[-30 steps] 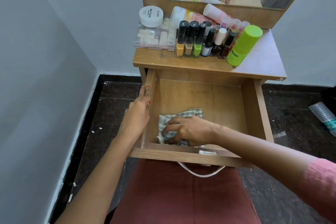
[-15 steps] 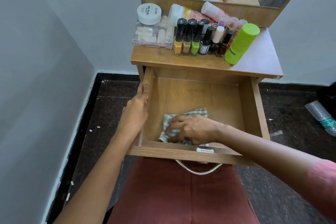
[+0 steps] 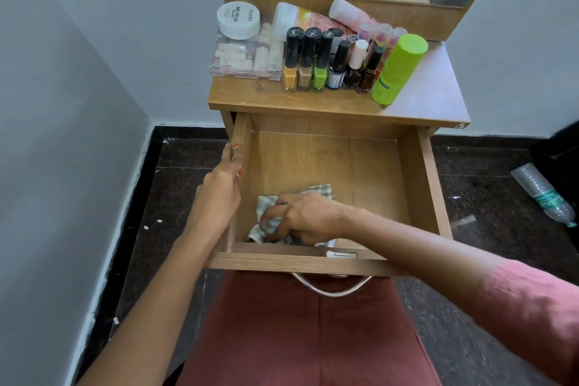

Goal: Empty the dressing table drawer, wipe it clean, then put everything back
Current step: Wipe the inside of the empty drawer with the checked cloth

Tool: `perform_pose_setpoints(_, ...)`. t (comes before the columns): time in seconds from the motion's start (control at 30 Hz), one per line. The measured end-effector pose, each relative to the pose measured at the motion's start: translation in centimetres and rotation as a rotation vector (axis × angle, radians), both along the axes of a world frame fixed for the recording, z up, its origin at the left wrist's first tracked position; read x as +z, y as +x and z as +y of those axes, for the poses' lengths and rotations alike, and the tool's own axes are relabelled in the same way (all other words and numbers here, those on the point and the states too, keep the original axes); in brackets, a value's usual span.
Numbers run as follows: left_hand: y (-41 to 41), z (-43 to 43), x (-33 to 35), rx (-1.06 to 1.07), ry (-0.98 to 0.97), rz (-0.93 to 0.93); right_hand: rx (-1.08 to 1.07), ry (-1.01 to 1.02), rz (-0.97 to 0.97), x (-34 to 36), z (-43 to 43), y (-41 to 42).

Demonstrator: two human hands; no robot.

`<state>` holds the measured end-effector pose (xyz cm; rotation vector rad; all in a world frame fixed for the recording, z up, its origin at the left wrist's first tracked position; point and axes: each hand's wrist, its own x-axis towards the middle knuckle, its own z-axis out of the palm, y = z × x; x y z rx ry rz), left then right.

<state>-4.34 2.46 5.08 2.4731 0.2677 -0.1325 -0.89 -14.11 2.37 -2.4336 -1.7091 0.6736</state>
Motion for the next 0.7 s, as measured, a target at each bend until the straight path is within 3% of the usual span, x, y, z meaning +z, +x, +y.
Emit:
perform_pose_setpoints(0.2, -0.1, 0.1, 0.2, 0.006, -0.069, -0.009, -0.09, -0.029, 0.044, -0.2, -4.2, -0.3)
perform_pose_setpoints(0.47, -0.1, -0.1, 0.3, 0.007, -0.01, 0.016, 0.085, 0.116, -0.108, -0.4, -0.7, 0.1)
perform_pose_setpoints(0.57, 0.0, -0.1, 0.2, 0.008, -0.002, 0.023, 0.05, 0.153, -0.145, -0.7, 2.1, -0.4)
perform_pose_setpoints(0.7, 0.2, 0.2, -0.1, 0.005, -0.021, 0.02, -0.139, -0.008, -0.153, -0.4, 3.6, 0.0)
